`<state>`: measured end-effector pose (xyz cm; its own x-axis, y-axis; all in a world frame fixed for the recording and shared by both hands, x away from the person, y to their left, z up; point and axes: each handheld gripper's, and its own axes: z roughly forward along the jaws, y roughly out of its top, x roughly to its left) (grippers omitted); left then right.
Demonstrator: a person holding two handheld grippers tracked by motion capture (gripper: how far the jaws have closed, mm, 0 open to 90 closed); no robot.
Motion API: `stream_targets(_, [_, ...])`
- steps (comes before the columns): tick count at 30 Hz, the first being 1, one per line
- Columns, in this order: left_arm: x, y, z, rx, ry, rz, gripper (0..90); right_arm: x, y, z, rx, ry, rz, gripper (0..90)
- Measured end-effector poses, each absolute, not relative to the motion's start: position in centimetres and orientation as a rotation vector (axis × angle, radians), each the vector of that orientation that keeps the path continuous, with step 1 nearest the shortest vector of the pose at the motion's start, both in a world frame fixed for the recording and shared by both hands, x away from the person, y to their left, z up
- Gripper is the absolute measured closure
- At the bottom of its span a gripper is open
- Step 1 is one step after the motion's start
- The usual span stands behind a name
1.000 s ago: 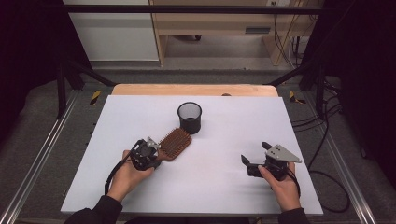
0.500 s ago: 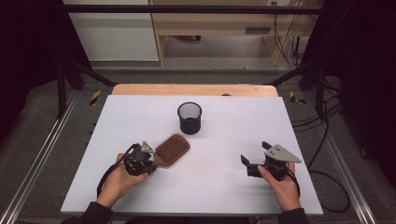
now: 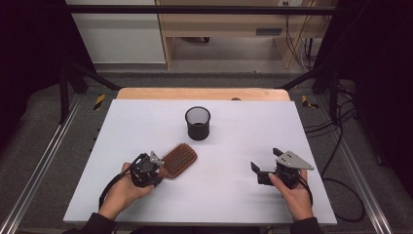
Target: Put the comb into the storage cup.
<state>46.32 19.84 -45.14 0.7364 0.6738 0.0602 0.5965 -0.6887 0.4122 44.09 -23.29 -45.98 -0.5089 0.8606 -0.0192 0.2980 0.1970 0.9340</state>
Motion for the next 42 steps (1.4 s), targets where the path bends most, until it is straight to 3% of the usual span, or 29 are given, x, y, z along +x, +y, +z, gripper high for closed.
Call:
stream_targets(12, [46.7, 19.4, -45.2, 2.590, 0.946, 0.338, 63.8, 44.1, -23.2, -46.1, 1.077, 1.930, 1.309, 3.8])
stream_targets(16, [46.4, 19.5, -45.4, 2.571, 0.938, 0.332, 72.3, 44.1, -23.2, -46.1, 1.076, 1.935, 1.307, 3.8])
stream_targets(29, [44.7, 19.1, -44.9, 2.436, 0.836, 0.502, 72.8, 44.0, -22.9, -46.1, 1.079, 1.934, 1.323, 3.8])
stream_targets(42, [44.5, 18.8, -45.2, 2.257, 0.808, 0.529, 72.7, 44.5, -19.2, -46.1, 1.069, 1.992, 1.409, 3.9])
